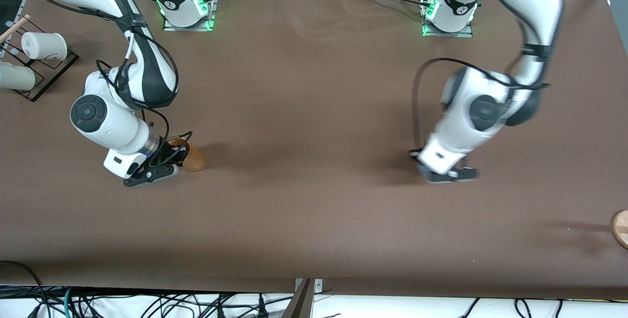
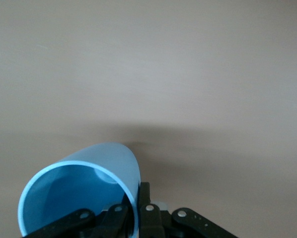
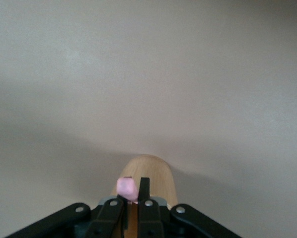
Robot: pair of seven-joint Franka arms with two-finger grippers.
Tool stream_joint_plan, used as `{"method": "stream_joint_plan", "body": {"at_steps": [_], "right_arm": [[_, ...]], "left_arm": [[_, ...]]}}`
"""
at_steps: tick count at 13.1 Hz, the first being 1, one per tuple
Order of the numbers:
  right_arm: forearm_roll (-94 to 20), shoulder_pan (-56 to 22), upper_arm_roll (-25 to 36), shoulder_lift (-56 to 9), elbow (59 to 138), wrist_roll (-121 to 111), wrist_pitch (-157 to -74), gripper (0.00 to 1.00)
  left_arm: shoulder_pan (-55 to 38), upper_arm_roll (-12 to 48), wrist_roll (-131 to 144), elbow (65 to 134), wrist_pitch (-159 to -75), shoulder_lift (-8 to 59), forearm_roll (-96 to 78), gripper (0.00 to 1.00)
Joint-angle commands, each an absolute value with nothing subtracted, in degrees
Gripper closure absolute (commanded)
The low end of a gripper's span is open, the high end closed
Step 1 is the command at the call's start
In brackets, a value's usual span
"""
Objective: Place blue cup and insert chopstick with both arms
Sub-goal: 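Lift the chopstick with the right gripper while the left gripper carries the cup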
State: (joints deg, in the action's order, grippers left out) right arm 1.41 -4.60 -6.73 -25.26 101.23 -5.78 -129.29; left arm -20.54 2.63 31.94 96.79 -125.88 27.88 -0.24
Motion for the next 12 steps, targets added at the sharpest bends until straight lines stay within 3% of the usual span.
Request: {"method": "stream_joint_plan", "body": {"at_steps": [1,3,7,11,12], "right_arm": [[1.8,-4.5,-6.9,-21.7,100.9,-6.0,-125.2,1.00],[1.8,-4.5,-7.3,-17.4,99.6,-6.2,-119.4,1.00],[2.2,-4.4,-8.6,-9.2,97.4,-8.1,-112.0,1.00],[1.5,-4.4,-12.5,-9.1,89.6,-7.0,-102.9,1.00],[1.4,-4.4,-13.6,-9.7,89.4,-5.9,-103.2,1.00]], "left_arm": [[-27.7,1.8,44.4,86.9,-124.2,35.0,-0.4,1.00],[-32.3,1.8,52.4,81.4,-124.1,39.0,-2.7,1.00],[-38.4,1.5,65.3,77.6,-124.3,44.5,-2.4,1.00],[-39.1,1.2,68.0,77.0,-125.8,47.4,-2.0,0.97],[-39.0,1.2,68.0,77.0,-125.9,47.4,-2.0,0.60]]}}
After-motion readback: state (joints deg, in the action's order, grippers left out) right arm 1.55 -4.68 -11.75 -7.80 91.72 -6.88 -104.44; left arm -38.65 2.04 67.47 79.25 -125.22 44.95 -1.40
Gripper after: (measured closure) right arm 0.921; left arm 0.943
